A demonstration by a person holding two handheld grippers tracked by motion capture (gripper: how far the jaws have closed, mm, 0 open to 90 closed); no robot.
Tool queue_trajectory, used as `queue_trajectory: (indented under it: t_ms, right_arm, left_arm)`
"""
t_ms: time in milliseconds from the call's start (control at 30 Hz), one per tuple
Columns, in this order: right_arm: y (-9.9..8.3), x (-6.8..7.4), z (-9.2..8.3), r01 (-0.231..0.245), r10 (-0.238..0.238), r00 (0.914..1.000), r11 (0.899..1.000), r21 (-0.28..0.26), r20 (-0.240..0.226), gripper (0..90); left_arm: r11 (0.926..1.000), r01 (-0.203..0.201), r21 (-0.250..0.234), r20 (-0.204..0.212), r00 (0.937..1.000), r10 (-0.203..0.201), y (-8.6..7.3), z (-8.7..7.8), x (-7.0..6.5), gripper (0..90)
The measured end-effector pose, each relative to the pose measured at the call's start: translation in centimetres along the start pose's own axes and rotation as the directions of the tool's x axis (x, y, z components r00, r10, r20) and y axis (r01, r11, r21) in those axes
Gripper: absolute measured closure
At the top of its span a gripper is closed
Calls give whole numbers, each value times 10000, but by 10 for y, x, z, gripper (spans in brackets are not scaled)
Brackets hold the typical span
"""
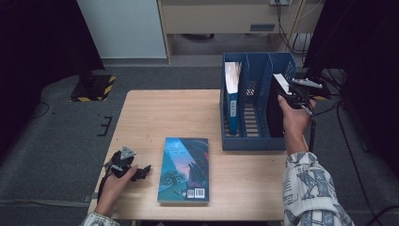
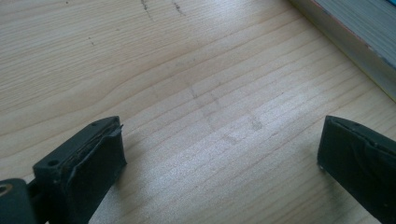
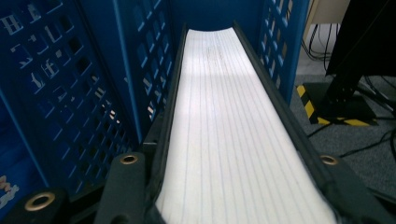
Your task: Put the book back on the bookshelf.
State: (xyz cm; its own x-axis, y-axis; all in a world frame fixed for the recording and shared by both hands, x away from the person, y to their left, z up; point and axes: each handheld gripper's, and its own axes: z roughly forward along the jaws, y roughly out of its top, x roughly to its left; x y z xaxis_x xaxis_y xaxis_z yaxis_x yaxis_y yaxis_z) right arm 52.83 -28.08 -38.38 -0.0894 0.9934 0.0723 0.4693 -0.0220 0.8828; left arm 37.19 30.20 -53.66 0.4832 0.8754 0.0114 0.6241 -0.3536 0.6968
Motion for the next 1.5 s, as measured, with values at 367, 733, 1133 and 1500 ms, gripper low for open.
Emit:
queue_trajectory:
  t_ms: [367, 733, 1133, 1500]
  right_arm:
    - [-6, 0, -12, 81, -77, 9999, 9992, 385, -94, 516]
    - [-13, 8, -17, 467, -463, 9989, 9978, 475, -100, 512]
    - [-12, 6, -16, 53, -44, 9998, 9991, 421, -213, 479]
    - [-10, 4, -12, -1010, 1019, 9938, 9946, 236, -434, 434]
  left_arm:
    - [10000, 2, 2, 12, 10000, -2, 0, 0, 0, 0]
    - [10000, -6, 3, 11, 10000, 6, 0, 0, 0, 0]
    - [10000, -16, -4, 22, 10000, 16, 0, 0, 0, 0]
    - [10000, -35, -1, 36, 10000, 35, 0, 0, 0, 0]
